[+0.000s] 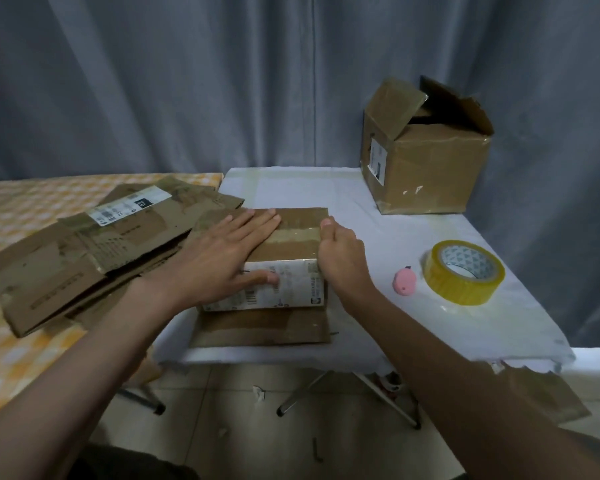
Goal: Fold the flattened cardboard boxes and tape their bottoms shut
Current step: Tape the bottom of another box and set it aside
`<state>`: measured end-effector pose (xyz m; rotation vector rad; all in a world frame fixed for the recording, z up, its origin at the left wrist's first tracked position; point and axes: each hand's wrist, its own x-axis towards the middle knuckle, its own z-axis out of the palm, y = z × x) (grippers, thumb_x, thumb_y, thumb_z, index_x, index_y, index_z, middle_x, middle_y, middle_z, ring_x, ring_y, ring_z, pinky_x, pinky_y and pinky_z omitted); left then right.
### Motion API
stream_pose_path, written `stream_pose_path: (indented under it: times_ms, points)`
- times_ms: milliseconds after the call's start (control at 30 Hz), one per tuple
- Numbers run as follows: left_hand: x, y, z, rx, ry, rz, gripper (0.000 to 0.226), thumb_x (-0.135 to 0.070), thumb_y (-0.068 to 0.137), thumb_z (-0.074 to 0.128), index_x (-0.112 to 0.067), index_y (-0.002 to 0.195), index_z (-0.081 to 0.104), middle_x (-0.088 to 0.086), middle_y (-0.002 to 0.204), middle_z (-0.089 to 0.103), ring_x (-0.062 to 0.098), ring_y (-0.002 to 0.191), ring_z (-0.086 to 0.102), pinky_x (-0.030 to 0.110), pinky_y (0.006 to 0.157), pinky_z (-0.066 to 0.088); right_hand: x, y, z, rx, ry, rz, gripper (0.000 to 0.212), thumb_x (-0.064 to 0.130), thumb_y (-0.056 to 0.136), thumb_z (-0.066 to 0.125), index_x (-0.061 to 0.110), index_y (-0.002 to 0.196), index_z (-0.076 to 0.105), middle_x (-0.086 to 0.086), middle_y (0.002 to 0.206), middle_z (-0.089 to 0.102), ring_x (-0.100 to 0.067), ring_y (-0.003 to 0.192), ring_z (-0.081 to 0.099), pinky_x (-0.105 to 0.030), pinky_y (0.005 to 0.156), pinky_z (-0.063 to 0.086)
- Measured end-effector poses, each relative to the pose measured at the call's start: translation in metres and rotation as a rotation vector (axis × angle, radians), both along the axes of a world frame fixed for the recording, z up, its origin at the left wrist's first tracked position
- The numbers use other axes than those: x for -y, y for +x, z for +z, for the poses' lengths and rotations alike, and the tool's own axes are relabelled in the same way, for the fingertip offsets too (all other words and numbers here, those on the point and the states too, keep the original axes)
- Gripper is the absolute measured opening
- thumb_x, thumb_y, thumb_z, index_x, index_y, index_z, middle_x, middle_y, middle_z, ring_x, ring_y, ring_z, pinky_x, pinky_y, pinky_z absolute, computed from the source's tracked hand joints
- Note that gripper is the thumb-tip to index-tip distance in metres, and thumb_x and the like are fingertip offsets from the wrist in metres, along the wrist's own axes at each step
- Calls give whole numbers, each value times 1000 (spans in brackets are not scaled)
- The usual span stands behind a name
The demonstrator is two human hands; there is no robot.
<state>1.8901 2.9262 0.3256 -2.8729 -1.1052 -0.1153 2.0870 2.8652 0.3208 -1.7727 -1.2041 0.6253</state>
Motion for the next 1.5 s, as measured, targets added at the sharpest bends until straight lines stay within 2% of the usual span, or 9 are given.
stream_pose_path:
  times_ms: [133, 333, 500, 700, 800, 933, 1133, 1300, 1500]
  points:
    - [2, -1, 3, 35, 22, -4, 102, -88, 77, 15, -31, 158, -7, -15, 164, -8, 5, 151, -6, 35, 125, 7, -1, 7, 10, -129, -120, 146, 57, 51, 104, 33, 15, 148, 38, -8, 140, 54, -24, 119, 53, -37, 98, 44]
    - [-8, -7, 18, 354, -81, 158, 118, -99, 63, 41, -33, 158, 16, -8, 165, 17, 15, 150, 18, 46, 122, 21, 10, 8, -1, 90, -110, 138, 80, 81, 81, 38, 20, 130, 55, -3, 123, 61, -24, 111, 59, -49, 99, 49]
    - [-12, -11, 26, 352, -160, 210, 101, -93, 76, 16, -28, 150, 41, 0, 154, 43, 20, 138, 42, 49, 114, 33, 13, 23, 7, 126, -96, 148, 55, 57, 96, 48, 8, 120, 59, -10, 89, 74, -22, 68, 73, -34, 63, 61]
    - [-6, -11, 40, 464, -132, 62, 71, -71, 91, 21, -31, 134, 61, -11, 142, 54, 11, 126, 48, 37, 113, 32, -7, 54, 10, 20, 25, -80, 46, 66, 80, 57, 20, 87, 64, -5, 93, 69, -29, 93, 67, -54, 88, 55]
    - [-1, -8, 34, 407, -133, -18, 64, -72, 90, 29, -40, 139, 54, -26, 150, 40, 3, 133, 38, 10, 108, 12, -22, 66, 10, -58, 30, -157, 43, 60, 80, 61, 20, 96, 58, -5, 101, 64, -28, 100, 63, -52, 91, 54]
    - [12, 2, 28, 370, -177, -43, 74, -84, 72, 50, -49, 136, 53, -35, 141, 44, 6, 112, 39, 14, 97, 26, -42, 71, 7, -173, 77, -152, 46, 57, 73, 66, 21, 101, 57, -6, 106, 64, -25, 103, 63, -49, 93, 54]
    - [26, 25, 15, 496, 51, -5, 80, -80, 67, 59, -25, 125, 69, -20, 104, 56, 2, 95, 39, 10, 86, 29, -47, 61, 5, -298, 53, 143, 40, 26, 101, 56, 17, 140, 54, -3, 132, 61, -19, 118, 60, -38, 107, 47]
    - [29, 37, 10, 524, 80, 30, 84, -81, 69, 51, -20, 124, 70, -10, 103, 60, 3, 94, 43, 13, 89, 31, -25, 101, 17, 242, -13, -4, 28, 9, 95, 50, 12, 120, 63, -10, 114, 67, -26, 105, 63, -27, 81, 43]
    - [34, 47, 16, 513, 70, 102, 81, -79, 66, 51, -24, 124, 66, -13, 104, 51, 9, 101, 46, 27, 94, 41, 25, 170, 11, 612, -550, -88, 51, 39, 83, 73, 7, 119, 56, -15, 124, 60, -34, 117, 56, -35, 91, 44]
